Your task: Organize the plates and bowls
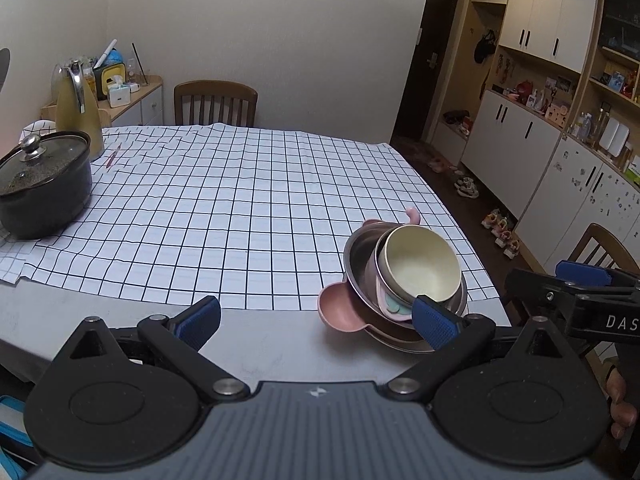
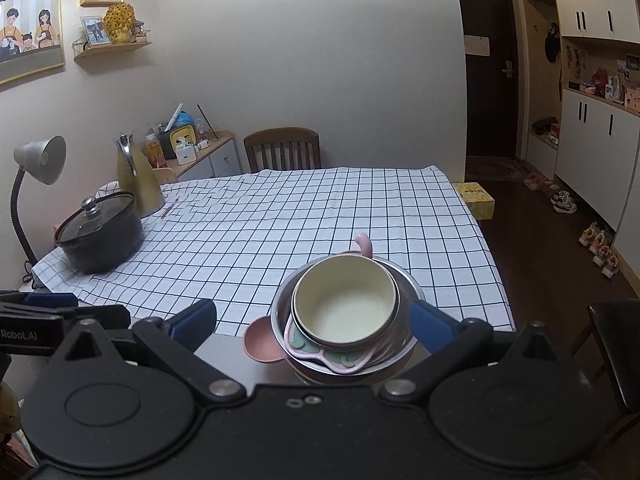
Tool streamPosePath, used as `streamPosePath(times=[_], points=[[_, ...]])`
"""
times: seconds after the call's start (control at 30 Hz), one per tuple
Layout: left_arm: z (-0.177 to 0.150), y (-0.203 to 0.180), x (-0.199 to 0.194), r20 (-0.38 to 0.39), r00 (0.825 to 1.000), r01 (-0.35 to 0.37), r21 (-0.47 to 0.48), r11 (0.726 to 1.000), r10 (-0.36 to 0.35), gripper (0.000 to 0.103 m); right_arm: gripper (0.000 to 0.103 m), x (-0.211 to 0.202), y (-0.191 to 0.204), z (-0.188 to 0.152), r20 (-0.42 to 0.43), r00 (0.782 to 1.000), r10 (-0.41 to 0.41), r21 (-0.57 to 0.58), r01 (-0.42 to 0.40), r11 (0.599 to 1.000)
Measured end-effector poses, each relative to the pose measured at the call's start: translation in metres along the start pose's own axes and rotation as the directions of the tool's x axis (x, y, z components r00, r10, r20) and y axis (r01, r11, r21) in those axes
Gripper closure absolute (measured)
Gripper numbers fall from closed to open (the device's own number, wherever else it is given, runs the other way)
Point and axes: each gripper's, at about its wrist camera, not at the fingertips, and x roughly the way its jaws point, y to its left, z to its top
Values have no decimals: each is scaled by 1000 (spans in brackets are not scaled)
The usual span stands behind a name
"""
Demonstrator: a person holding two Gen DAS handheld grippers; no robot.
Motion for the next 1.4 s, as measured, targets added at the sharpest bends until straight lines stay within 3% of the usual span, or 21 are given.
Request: streamPosePath(times=[0.9, 1.4], points=[[-7, 2, -7, -6, 999, -32, -11, 999, 32, 1, 0, -2, 9, -4, -13, 1000, 12, -22, -12, 1000], [-6, -2, -4, 1, 1000, -16, 11, 1000, 16, 1, 0, -2, 14, -6, -14, 1000, 13, -39, -14, 999]])
